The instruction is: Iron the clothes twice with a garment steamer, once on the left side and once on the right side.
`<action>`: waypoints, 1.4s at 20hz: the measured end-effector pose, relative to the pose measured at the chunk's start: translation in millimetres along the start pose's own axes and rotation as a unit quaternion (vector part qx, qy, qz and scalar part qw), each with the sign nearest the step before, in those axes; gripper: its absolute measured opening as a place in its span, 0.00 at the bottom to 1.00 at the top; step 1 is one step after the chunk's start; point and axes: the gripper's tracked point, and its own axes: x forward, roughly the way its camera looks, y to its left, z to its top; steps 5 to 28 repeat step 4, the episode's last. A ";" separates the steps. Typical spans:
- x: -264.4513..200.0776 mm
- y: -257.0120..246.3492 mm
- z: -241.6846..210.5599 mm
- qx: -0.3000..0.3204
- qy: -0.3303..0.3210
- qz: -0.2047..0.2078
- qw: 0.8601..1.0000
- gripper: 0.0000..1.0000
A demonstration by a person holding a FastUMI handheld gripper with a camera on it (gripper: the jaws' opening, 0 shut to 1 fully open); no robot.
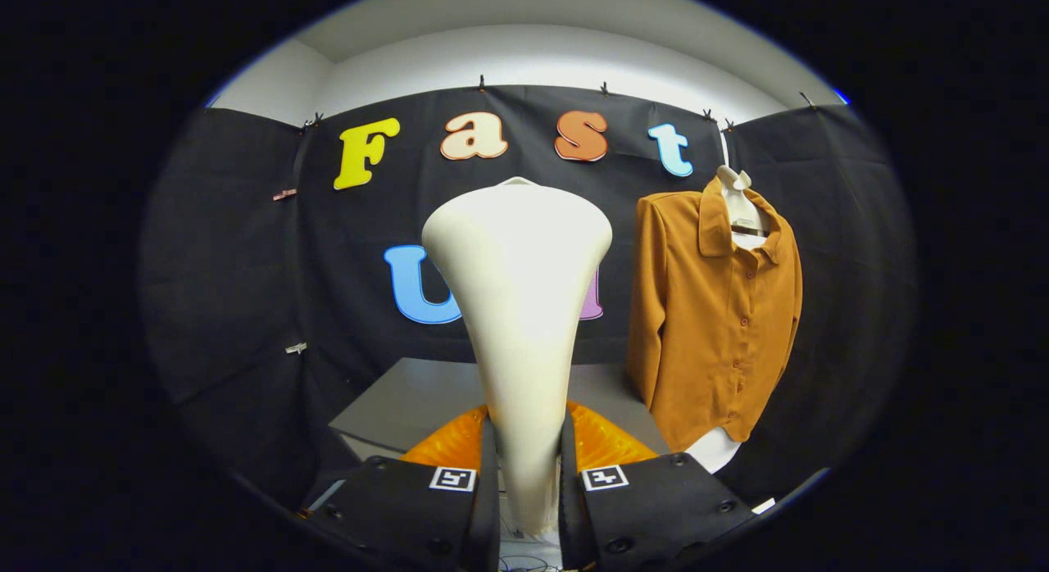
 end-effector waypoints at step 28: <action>-16.7 18.6 6.3 -0.006 -0.025 0.003 1.000 0.32</action>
